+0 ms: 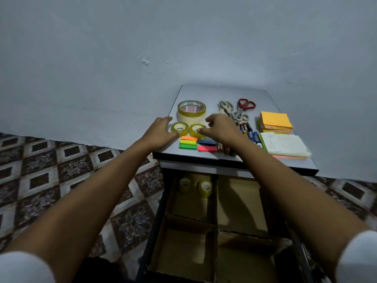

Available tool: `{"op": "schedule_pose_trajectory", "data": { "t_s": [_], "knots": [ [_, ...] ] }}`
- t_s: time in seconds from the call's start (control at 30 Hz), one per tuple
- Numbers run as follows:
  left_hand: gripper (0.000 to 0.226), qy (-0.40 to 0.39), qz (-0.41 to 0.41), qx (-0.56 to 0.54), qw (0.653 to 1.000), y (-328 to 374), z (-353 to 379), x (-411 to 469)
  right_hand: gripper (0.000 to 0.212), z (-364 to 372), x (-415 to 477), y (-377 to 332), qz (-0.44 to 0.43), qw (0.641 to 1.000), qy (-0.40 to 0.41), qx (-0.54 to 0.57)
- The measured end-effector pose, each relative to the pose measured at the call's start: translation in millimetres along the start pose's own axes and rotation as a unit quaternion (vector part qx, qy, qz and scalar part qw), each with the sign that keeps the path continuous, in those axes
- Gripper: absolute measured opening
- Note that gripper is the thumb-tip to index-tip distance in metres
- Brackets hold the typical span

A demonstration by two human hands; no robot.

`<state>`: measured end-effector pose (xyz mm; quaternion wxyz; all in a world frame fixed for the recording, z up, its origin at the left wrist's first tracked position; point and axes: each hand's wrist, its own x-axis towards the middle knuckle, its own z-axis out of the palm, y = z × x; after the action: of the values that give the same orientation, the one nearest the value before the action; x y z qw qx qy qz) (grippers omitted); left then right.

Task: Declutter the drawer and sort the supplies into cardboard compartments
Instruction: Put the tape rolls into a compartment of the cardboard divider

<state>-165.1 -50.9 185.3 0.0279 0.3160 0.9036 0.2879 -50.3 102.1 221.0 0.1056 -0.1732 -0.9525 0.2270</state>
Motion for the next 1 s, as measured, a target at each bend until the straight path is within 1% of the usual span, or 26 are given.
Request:
{"op": "schedule_pose_trajectory", "data": {
  "t_s": [0.07,0.13,0.2,0.27,0.33,0.4,0.53,0.63,0.8,0.9,1.0],
  "knots": [
    [0.072,-0.034,-0.017,0.003,0.999,1,1,8,0.057,3,14,1,0.006,0.999,-0.023,-0.031],
    [0.074,-0.043,-0.029,0.003,0.999,3,1,13,0.055,4,24,0,0.009,0.998,-0.049,-0.044],
    [0.073,-0.045,-0.031,0.001,0.999,6,-1,14,0.047,7,32,0,0.009,0.996,-0.076,-0.054],
    [0.065,-0.048,-0.027,0.001,0.998,8,-3,13,0.038,11,39,1,0.013,0.994,-0.089,-0.065],
    [0.051,-0.049,-0.015,-0.002,0.999,9,-4,12,0.039,16,44,3,0.015,0.994,-0.088,-0.065],
    [0.044,-0.039,-0.010,-0.007,0.999,8,-3,11,0.038,19,46,4,0.013,0.995,-0.081,-0.058],
    [0.053,-0.003,-0.027,-0.038,0.999,6,-2,8,0.028,14,41,3,0.008,0.998,-0.056,-0.029],
    [0.047,0.035,-0.039,-0.100,0.994,7,-5,4,0.033,2,32,1,-0.005,1.000,-0.022,0.002],
    [0.046,0.075,-0.012,-0.150,0.986,19,-19,-21,0.045,-19,-4,-4,-0.028,0.998,0.044,0.047],
    [0.044,0.080,-0.004,-0.171,0.982,29,-24,-48,0.050,-26,-39,-6,-0.033,0.993,0.058,0.095],
    [0.043,0.060,0.001,-0.174,0.983,31,-19,-78,0.057,-25,-76,-1,-0.028,0.992,0.064,0.105]
  ]
}}
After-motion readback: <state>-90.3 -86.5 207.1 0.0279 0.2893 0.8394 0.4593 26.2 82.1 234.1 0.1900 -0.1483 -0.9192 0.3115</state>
